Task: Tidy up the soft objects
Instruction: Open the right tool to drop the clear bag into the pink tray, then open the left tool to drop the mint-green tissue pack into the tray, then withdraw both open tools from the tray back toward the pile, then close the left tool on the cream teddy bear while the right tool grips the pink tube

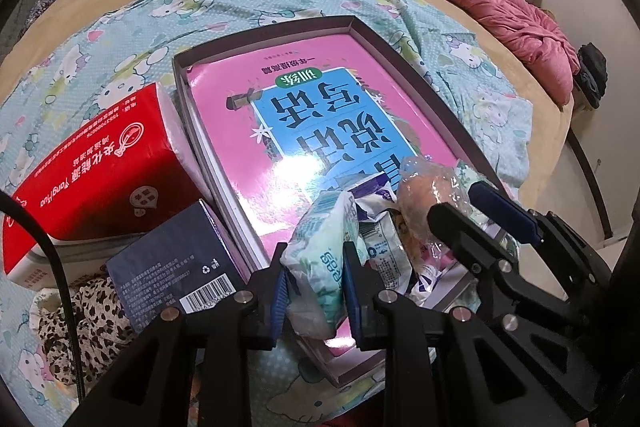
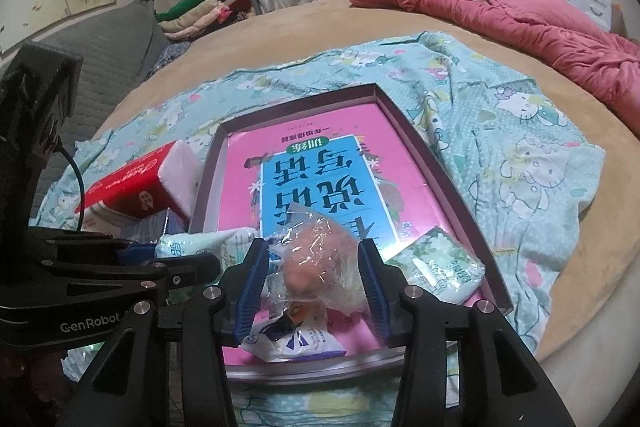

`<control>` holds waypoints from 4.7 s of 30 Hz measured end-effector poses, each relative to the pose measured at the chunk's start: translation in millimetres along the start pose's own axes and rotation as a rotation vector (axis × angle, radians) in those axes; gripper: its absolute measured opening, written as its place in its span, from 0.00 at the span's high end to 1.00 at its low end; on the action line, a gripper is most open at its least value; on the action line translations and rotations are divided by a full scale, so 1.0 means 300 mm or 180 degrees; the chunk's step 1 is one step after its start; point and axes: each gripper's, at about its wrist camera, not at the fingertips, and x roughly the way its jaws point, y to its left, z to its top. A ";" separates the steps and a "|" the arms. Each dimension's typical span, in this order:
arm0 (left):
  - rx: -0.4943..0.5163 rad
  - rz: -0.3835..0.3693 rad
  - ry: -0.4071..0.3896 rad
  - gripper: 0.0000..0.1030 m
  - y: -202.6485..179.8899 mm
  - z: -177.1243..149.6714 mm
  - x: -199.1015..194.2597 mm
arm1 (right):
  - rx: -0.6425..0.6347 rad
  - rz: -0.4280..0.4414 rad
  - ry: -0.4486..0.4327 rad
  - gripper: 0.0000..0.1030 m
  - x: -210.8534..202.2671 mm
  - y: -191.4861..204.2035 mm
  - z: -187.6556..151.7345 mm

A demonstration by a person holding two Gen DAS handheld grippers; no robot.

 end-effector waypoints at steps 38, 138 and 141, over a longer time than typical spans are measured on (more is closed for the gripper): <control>-0.0011 -0.0082 -0.0153 0.45 0.007 0.002 -0.071 | 0.0200 -0.0169 -0.0199 0.44 -0.069 -0.044 0.004; -0.1302 0.0213 -0.0186 0.21 0.698 -0.503 -0.260 | -0.0674 0.0373 0.1139 0.55 0.206 0.597 -0.227; -0.1308 0.0202 -0.0163 0.21 0.700 -0.501 -0.246 | -0.0588 0.0499 0.1149 0.65 0.221 0.591 -0.222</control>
